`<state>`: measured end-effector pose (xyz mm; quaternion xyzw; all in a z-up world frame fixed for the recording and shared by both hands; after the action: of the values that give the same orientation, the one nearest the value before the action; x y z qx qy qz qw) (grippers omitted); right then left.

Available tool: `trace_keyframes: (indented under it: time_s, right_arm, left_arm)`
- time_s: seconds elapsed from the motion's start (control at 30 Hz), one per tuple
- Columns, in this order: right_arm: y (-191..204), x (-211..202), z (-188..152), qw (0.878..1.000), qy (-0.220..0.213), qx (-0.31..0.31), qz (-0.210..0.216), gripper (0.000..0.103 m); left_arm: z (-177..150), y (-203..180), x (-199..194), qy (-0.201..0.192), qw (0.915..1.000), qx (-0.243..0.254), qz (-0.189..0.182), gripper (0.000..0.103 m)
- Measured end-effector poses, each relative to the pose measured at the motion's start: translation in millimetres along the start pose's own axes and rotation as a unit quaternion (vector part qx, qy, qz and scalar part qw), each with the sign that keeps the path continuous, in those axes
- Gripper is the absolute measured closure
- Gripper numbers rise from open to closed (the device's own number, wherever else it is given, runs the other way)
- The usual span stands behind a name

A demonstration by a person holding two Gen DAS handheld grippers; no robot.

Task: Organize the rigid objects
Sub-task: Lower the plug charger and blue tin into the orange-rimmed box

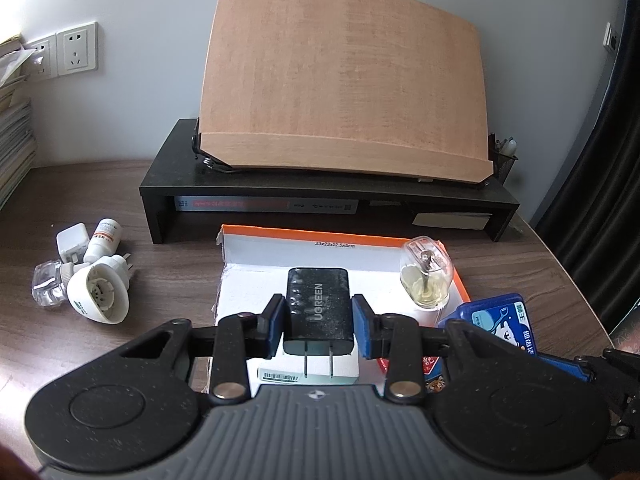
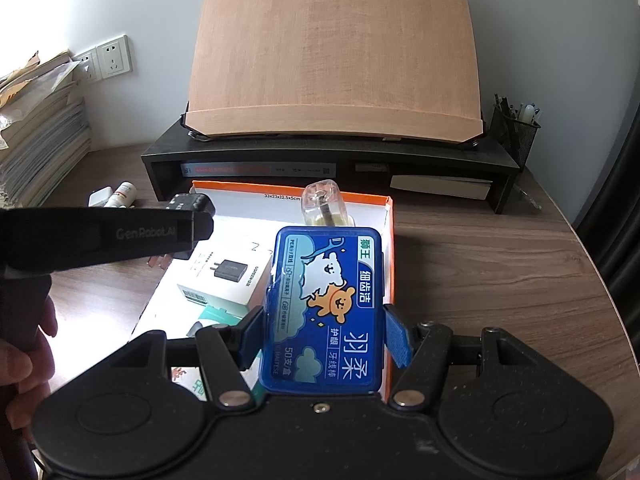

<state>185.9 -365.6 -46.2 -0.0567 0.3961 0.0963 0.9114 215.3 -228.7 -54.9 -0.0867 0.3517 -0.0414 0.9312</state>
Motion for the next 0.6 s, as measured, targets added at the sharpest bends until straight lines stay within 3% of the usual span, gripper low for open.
trace_keyframes:
  time_s: [0.6]
  right_arm:
    - [1.4,9.6,1.4,1.000,0.014,-0.004,-0.002,0.029]
  left_arm:
    - [1.5,-0.2,10.2,0.010,0.9999,0.003,-0.007,0.067]
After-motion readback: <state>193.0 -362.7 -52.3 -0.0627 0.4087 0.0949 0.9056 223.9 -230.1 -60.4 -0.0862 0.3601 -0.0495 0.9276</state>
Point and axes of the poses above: each gripper's, at about its wrist camera, not at the fingertips, and x roughly the way its jaws point, y to its left, z to its top, the point moved 6 cm from there along x, roughly the way its jaws point, and after that the axes turned 4 degrees about -x, right-handed, at the moved point
